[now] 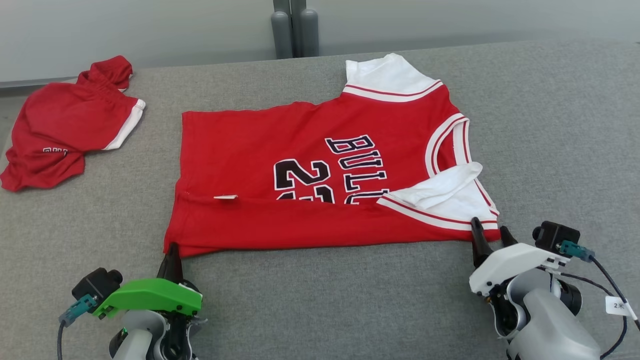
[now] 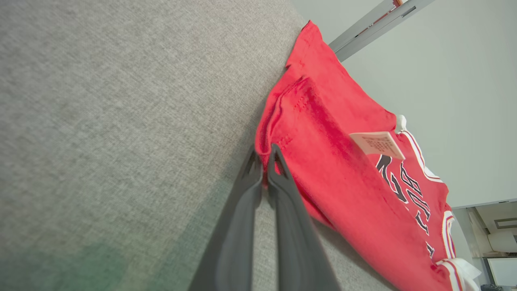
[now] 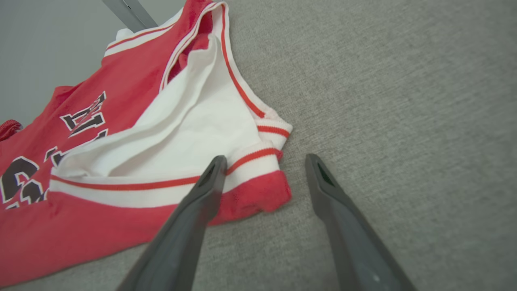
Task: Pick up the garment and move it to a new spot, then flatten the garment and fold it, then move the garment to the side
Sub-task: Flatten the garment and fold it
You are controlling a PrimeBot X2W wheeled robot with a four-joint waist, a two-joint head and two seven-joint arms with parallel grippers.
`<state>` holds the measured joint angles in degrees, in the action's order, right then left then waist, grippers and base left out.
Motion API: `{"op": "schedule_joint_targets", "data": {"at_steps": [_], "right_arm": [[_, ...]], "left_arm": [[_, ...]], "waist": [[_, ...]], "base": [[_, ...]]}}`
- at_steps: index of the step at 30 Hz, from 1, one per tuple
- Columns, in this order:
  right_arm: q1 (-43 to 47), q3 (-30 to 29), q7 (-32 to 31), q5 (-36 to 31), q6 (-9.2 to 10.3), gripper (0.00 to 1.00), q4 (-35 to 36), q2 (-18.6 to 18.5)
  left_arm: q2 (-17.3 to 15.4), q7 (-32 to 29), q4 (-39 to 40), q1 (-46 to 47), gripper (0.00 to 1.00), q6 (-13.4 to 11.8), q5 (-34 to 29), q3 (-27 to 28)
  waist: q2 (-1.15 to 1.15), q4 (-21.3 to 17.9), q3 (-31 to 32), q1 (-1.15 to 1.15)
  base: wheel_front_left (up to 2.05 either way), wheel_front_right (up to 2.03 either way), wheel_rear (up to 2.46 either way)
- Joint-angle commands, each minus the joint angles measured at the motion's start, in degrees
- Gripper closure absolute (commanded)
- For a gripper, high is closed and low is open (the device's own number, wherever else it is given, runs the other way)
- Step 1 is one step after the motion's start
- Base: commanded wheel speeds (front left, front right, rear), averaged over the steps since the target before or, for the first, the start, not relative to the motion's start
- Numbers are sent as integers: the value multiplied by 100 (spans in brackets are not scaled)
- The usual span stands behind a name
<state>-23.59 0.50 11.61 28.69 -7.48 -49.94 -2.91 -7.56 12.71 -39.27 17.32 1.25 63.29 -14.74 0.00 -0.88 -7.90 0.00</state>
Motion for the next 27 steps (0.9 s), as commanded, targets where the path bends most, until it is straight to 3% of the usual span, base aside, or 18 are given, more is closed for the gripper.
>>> {"op": "schedule_joint_targets", "data": {"at_steps": [1, 2, 3, 4, 6, 10, 18, 27], "right_arm": [[-103, 63, -102, 83, -2, 0, -154, 4], [-161, 108, -163, 140, -2, 0, -230, 6], [-236, 168, -258, 255, -2, 18, -322, 7], [-298, 240, -349, 361, -2, 53, -394, 18], [-466, 365, -478, 522, -3, 100, -561, 24], [-683, 407, -439, 667, -2, 100, -529, -8], [-488, 430, -566, 1013, 1, 100, 208, -502], [672, 125, -1070, 1260, 3, 100, 1576, -776]], "left_arm": [[-46, 42, -11, 12, 100, -6, -67, 32], [-48, 49, -14, 21, 100, -4, -69, 35], [-51, 58, -18, 33, 100, 0, -71, 40], [-57, 59, -17, 45, 100, 10, -82, 40], [-62, 83, 20, 72, 100, 72, -106, 27], [-78, 134, 135, 110, 100, 177, -176, 2], [-190, 206, 869, -170, 100, 316, -302, 83], [-274, -25, 1975, -1266, 100, -3, -316, -97]], "waist": [[0, 28, -23, 0], [0, 34, -29, 0], [0, 38, -34, 0], [0, 38, -37, 0], [0, 35, -32, 0], [0, 44, -10, 0], [0, 21, 73, 0], [0, -30, 127, 0]], "base": [[0, 0, 0], [0, 0, 0], [0, 0, 0], [0, 0, 0], [0, 0, 0], [0, 0, 0], [0, 0, 0], [0, 0, 0]]}}
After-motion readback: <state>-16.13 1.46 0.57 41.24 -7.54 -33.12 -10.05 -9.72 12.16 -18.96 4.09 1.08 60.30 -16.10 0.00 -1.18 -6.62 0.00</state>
